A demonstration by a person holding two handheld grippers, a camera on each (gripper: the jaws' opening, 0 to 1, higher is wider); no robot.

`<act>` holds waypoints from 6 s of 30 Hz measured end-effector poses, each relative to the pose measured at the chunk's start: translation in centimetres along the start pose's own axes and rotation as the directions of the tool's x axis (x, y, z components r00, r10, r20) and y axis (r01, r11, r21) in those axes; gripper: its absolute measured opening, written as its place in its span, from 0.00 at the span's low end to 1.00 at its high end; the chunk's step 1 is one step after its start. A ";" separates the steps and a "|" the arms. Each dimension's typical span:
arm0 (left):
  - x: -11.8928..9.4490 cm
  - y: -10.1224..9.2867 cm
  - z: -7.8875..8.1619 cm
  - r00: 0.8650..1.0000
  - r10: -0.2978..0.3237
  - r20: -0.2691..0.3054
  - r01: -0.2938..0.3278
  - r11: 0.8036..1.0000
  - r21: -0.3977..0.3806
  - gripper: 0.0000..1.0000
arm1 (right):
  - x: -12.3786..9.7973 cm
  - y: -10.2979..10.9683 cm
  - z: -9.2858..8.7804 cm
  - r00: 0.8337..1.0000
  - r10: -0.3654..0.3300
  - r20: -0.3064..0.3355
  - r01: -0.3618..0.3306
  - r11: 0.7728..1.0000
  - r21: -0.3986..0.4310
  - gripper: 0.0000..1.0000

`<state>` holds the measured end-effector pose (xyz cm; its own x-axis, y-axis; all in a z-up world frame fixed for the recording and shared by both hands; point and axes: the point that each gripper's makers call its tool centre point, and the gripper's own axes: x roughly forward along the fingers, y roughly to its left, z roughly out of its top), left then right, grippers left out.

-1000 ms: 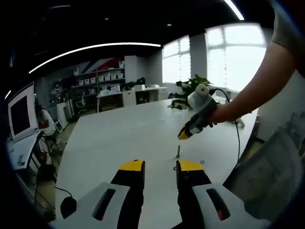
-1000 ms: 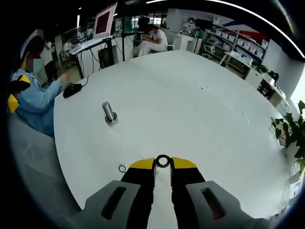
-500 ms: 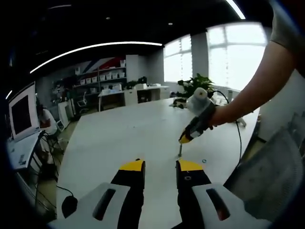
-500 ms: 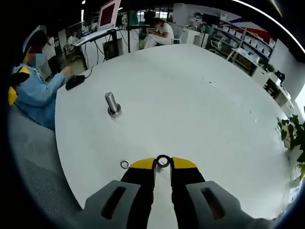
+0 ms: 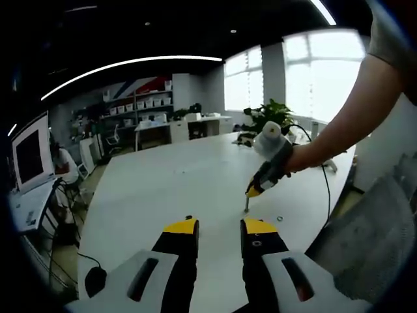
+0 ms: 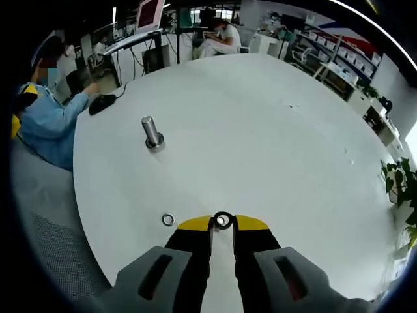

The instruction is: Place the washer onto the threaded stud by aligning its center hole with the stud, sliding it down to the base, and recovering from edge contact or off-axis alignment until the washer reaches the visible bottom stop.

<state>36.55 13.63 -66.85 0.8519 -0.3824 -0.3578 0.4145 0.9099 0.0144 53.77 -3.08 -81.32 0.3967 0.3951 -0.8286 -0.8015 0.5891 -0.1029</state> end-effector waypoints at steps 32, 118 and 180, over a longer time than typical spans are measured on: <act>0.1 0.0 -0.2 1.000 -0.002 -0.010 0.002 1.000 0.001 0.23 | 0.3 -0.1 -0.5 0.999 0.010 -0.031 -0.010 1.000 0.000 0.18; 0.1 -0.8 -0.1 0.999 -0.035 -0.005 0.036 0.999 0.029 0.22 | -2.0 3.4 -10.6 0.989 0.015 -0.146 0.004 0.991 0.132 0.24; 0.0 -0.6 -0.1 0.999 -0.035 0.002 0.035 0.999 -0.001 0.22 | -0.7 3.6 -12.2 0.973 0.047 -0.228 -0.013 0.988 0.151 0.19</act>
<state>36.34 13.11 -66.94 0.8372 -0.4147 -0.3565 0.4440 0.8960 0.0004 45.15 -9.85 -87.79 0.2459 0.2515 -0.9361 -0.7294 0.6840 -0.0078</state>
